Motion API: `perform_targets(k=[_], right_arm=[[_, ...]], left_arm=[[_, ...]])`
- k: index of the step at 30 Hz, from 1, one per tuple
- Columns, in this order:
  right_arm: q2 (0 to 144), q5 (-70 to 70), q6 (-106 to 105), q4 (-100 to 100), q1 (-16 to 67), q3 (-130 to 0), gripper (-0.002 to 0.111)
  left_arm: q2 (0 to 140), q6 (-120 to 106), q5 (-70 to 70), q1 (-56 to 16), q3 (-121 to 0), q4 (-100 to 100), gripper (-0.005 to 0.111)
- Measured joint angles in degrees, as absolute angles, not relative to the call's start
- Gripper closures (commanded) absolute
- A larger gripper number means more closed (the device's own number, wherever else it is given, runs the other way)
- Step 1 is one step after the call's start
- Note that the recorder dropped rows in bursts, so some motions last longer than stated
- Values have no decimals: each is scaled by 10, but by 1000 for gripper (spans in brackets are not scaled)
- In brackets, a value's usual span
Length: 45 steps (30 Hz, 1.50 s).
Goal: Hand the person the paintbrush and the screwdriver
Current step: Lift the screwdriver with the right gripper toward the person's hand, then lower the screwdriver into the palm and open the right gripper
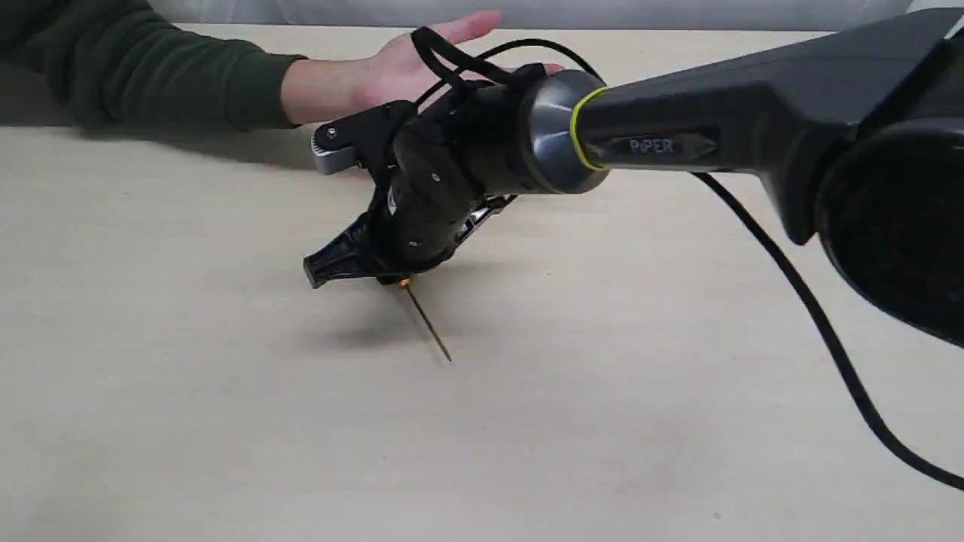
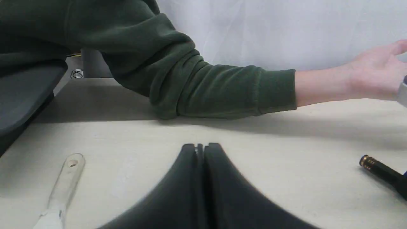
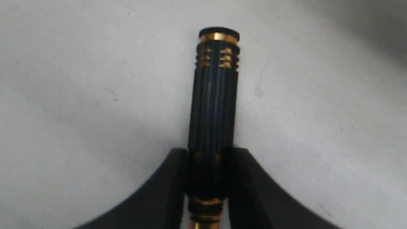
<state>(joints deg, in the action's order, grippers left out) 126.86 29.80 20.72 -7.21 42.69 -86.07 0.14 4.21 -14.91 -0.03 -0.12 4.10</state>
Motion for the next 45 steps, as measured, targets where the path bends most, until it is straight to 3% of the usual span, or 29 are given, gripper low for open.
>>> perform_targets(k=[13,20,35,45], right_arm=[[1057,227,200,-82,427,-705,104],[989,208,198,-118,422,-725,104],[1095,246,197,-137,321,-873,104],[1225,311,193,-154,311,-1029,104]], left_arm=[[1,42,-149,0,-1,41,107],[1,42,-149,0,-1,41,107],[1,42,-149,0,-1,41,107],[1,42,-149,0,-1,41,107]])
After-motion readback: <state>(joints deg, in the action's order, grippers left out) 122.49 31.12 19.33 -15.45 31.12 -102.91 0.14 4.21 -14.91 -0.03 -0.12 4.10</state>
